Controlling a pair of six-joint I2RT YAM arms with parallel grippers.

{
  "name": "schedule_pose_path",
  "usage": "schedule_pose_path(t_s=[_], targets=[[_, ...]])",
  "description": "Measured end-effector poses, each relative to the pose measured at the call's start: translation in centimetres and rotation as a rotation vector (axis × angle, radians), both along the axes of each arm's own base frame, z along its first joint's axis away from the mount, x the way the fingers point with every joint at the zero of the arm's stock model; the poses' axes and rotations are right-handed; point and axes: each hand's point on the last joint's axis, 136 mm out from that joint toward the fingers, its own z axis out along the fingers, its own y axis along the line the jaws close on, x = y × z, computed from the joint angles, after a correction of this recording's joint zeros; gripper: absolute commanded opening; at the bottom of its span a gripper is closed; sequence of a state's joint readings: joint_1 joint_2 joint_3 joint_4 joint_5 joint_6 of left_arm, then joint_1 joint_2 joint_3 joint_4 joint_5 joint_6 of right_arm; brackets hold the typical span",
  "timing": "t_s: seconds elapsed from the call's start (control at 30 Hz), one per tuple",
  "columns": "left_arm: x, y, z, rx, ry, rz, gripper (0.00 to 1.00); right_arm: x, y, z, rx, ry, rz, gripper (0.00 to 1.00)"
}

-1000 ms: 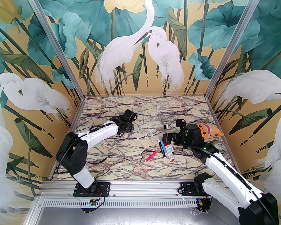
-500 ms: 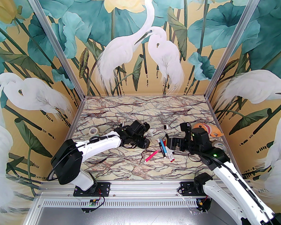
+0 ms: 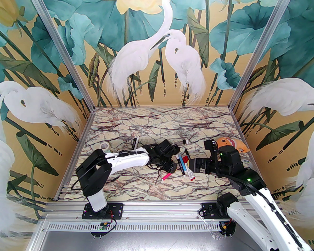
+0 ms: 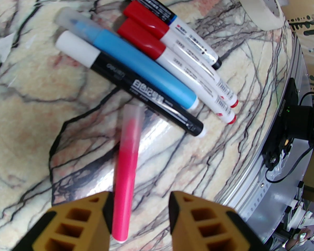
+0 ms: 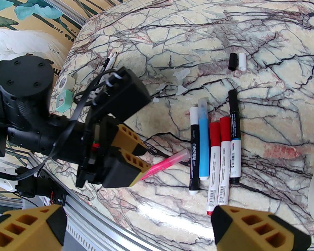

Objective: Open the pen caps

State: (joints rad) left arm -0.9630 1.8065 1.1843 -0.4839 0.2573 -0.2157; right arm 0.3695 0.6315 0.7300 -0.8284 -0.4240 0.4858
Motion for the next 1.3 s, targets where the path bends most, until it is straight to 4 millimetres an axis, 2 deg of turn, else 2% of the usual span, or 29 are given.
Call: schedule_pose_path(t_s=[0.13,0.43,0.73,1.07,1.3], targets=[[-0.4,-0.6,-1.0,0.023,0.008,-0.028,0.41,0.0,0.0,0.0,0.000,0.000,0.000,0.99],[-0.7,-0.6,-2.4,0.115,-0.001,-0.064,0.36,0.0,0.0,0.0,0.000,0.000,0.000,0.99],[-0.2,0.1,-2.7,0.194,-0.011,-0.069,0.33,0.0,0.0,0.0,0.000,0.000,0.000,0.99],[-0.6,0.8,-4.0,0.254,0.027,-0.081,0.33,-0.2,0.1,0.2,0.009,-0.002,0.008,0.99],[-0.6,1.0,-3.8,0.271,0.029,-0.080,0.31,-0.2,0.2,0.2,0.011,-0.002,0.011,0.99]])
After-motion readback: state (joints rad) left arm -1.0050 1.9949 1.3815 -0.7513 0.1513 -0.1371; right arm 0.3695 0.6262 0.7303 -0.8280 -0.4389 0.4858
